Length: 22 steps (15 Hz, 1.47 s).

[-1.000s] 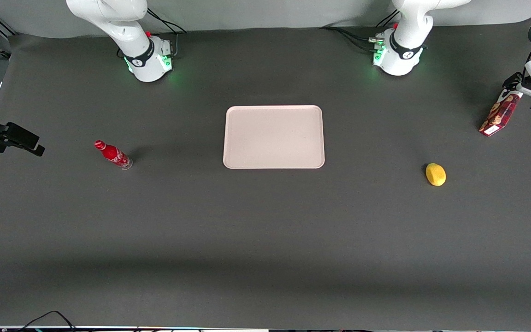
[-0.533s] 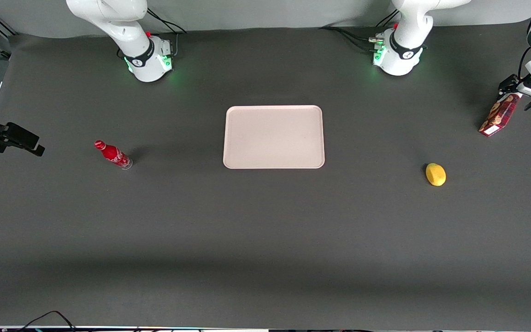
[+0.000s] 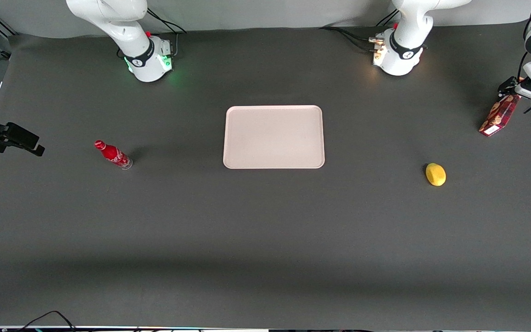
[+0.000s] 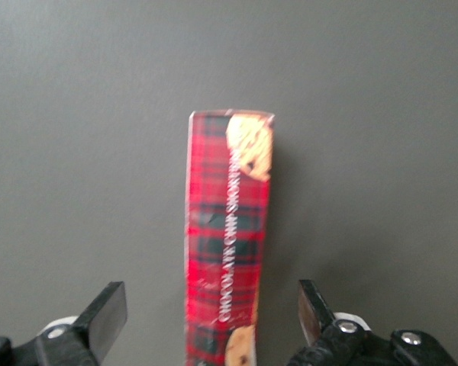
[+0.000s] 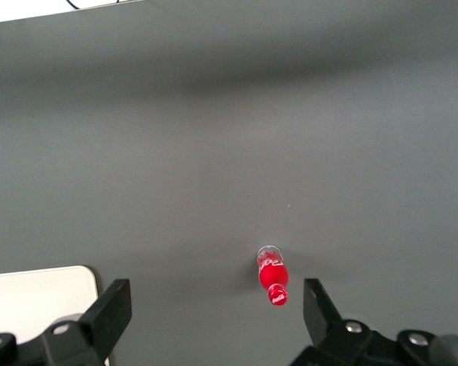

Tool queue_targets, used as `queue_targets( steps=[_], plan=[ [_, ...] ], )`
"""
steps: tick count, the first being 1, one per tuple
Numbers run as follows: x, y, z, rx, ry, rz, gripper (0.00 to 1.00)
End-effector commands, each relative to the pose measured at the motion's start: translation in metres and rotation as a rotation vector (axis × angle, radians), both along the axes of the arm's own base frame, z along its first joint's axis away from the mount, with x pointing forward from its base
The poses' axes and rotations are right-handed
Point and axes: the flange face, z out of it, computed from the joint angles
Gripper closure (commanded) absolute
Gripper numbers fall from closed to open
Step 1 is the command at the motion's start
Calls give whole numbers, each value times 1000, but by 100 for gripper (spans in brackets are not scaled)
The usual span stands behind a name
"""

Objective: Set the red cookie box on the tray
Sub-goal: 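Close the left gripper on the cookie box's lower end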

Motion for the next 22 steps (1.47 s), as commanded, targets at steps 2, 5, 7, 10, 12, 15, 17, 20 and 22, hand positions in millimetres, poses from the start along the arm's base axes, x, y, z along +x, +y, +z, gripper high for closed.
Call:
queue_targets(
  steps=[2, 5, 7, 10, 12, 15, 17, 20, 22],
  plan=[
    [-1, 13, -13, 37, 52, -8, 0],
    [-5, 13, -22, 35, 83, -2, 0],
    [-8, 12, -34, 26, 110, 24, 0],
    [-8, 13, -34, 26, 111, 27, 4],
    [-9, 13, -35, 26, 115, 29, 46],
    [-7, 14, -35, 29, 116, 28, 100],
    [-7, 14, -36, 28, 120, 26, 100],
    [5, 17, -29, 25, 112, 10, 100],
    [20, 24, -18, 15, 104, -4, 100]
  ],
)
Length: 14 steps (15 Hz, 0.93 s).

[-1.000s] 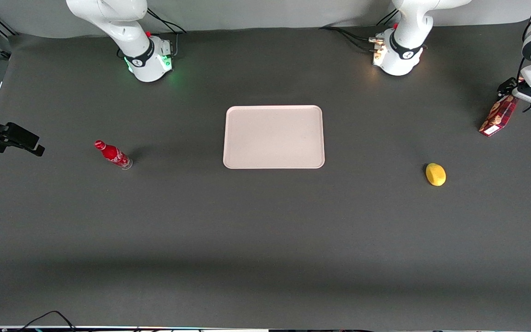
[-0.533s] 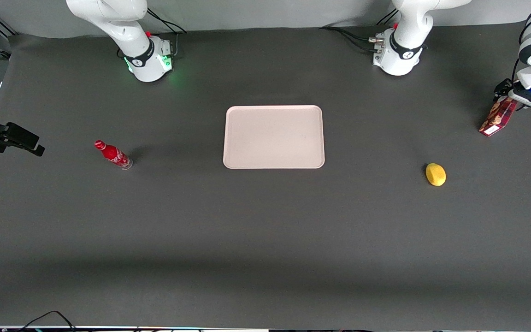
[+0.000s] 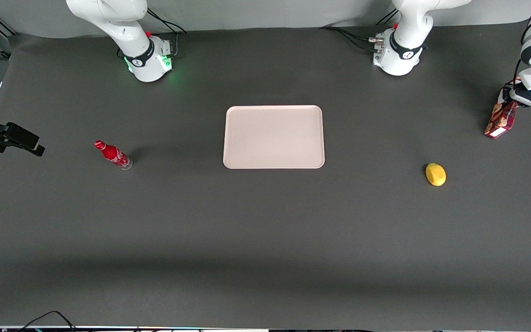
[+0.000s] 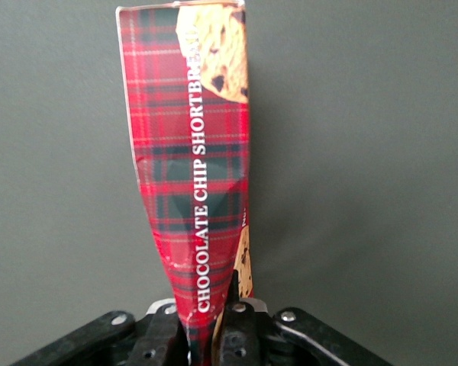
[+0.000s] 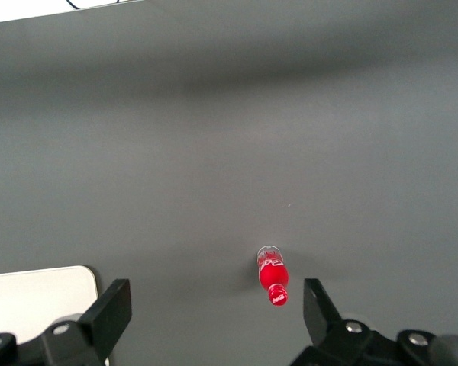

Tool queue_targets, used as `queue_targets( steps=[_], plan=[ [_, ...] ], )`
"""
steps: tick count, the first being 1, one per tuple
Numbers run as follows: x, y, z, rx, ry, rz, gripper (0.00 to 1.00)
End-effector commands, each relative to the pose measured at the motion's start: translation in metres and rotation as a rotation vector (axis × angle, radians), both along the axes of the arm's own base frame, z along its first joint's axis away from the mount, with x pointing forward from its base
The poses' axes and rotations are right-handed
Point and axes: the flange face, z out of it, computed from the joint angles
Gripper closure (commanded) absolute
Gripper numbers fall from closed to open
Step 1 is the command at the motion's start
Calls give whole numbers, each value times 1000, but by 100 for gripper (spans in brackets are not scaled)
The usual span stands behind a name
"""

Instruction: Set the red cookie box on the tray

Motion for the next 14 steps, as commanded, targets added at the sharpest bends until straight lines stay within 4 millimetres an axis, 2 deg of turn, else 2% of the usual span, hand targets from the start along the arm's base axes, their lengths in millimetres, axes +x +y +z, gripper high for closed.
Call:
queue_targets(
  steps=[1, 5, 10, 12, 14],
  plan=[
    [28, 14, 19, -6, -20, -35, 100],
    [64, 40, 72, -16, -79, -70, 100],
    [103, 76, 166, -29, -94, -128, 100],
    [117, 82, 211, -39, -63, -159, 100],
    [124, 84, 244, -48, -38, -162, 100]
  ],
)
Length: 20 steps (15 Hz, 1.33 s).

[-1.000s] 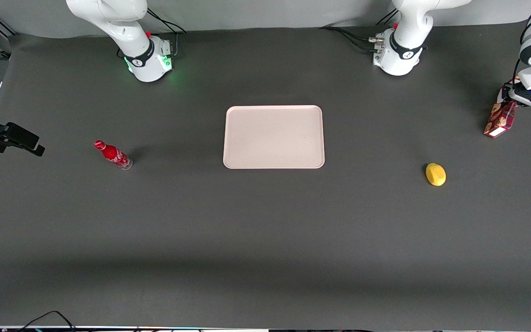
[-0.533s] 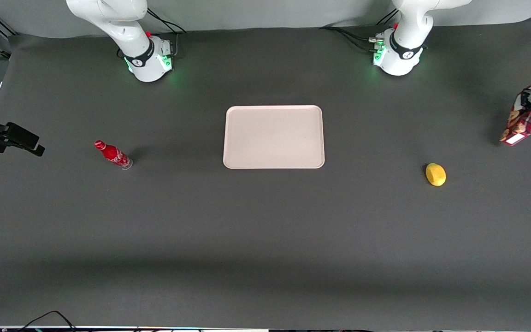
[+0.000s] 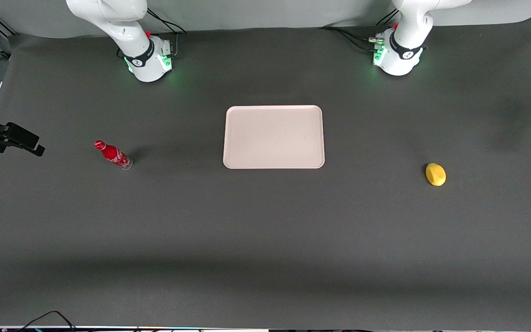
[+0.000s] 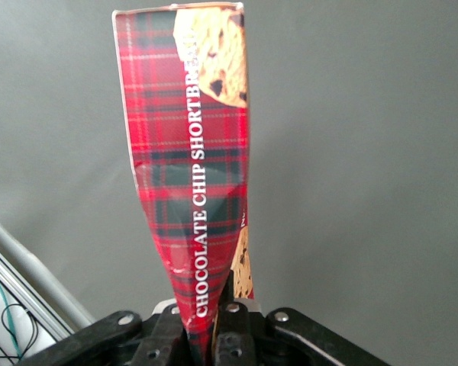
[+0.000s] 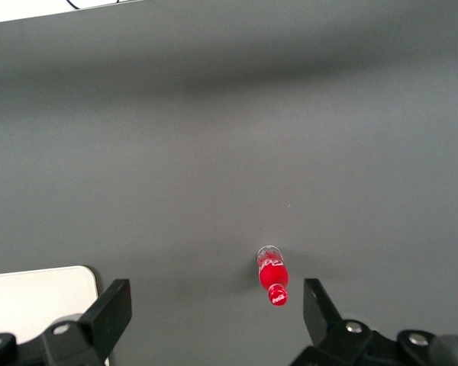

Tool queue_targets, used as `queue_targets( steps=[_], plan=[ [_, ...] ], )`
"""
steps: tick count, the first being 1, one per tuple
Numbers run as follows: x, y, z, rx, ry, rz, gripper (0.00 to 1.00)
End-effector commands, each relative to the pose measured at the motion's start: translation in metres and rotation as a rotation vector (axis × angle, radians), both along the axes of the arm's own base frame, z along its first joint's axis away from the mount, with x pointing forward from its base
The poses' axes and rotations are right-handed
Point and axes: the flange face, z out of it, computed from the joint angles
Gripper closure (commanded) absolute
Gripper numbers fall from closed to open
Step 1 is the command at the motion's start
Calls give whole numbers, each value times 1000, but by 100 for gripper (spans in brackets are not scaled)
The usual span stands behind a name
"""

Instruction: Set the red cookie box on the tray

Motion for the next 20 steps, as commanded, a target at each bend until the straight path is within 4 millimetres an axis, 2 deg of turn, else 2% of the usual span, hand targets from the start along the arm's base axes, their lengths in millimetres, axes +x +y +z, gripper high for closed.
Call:
queue_targets(
  steps=[1, 4, 5, 9, 12, 13, 16, 18, 20],
  plan=[
    [10, 8, 72, 3, 49, -15, 100],
    [20, 3, 122, 25, 92, 16, 100],
    [23, 0, 132, 32, 104, 19, 100],
    [41, -17, 137, 36, 108, 48, 100],
    [69, -52, 134, 19, 133, 114, 100],
    [83, -69, 137, 23, 133, 132, 100],
    [124, -140, 142, 32, 175, 182, 100],
    [152, -197, 140, 38, 196, 244, 100],
    [170, -263, 150, 53, 184, 311, 100]
  ],
)
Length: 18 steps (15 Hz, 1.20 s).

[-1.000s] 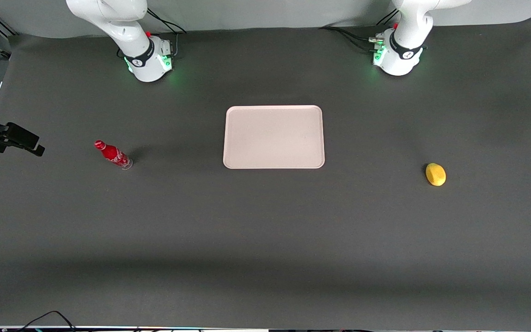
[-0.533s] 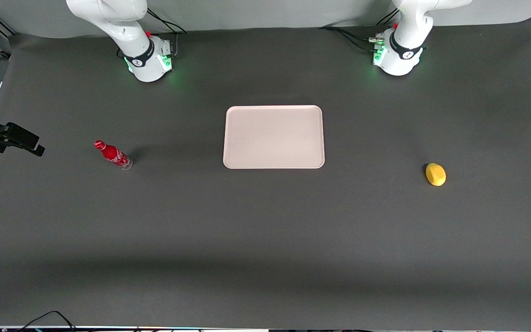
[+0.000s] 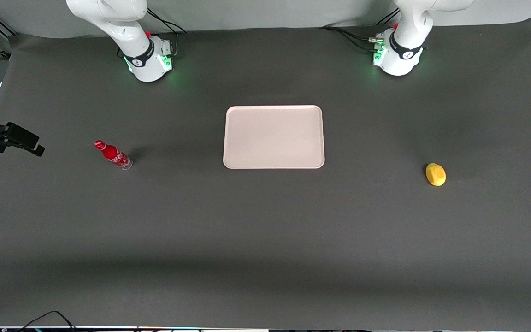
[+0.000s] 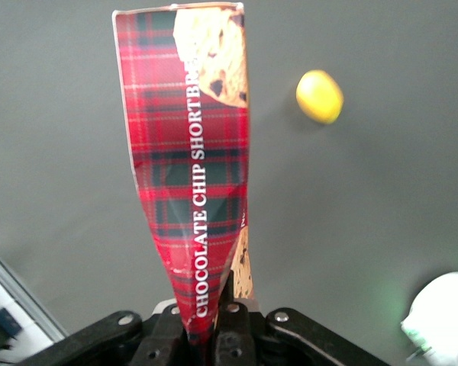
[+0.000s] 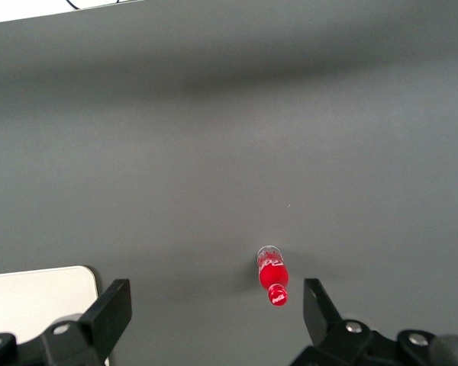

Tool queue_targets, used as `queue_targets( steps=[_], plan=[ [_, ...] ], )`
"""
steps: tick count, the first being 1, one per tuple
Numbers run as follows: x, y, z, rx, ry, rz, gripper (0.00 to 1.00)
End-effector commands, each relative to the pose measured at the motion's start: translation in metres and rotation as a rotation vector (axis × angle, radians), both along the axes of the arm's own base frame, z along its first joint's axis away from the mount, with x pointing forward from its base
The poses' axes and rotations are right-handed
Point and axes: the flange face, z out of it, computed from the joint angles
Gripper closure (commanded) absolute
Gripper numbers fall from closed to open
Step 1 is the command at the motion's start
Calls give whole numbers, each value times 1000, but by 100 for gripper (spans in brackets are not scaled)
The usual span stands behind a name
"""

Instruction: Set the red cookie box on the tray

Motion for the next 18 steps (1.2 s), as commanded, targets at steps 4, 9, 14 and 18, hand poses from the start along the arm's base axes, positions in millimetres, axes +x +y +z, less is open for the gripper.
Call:
queue_targets(
  steps=[4, 9, 14, 18],
  plan=[
    [32, -182, 23, 62, 29, 190, 100],
    [29, -312, 14, 108, 39, 303, 100],
    [-2, -438, 8, 153, 15, 416, 100],
    [-43, -518, -22, 185, -1, 471, 100]
  ],
)
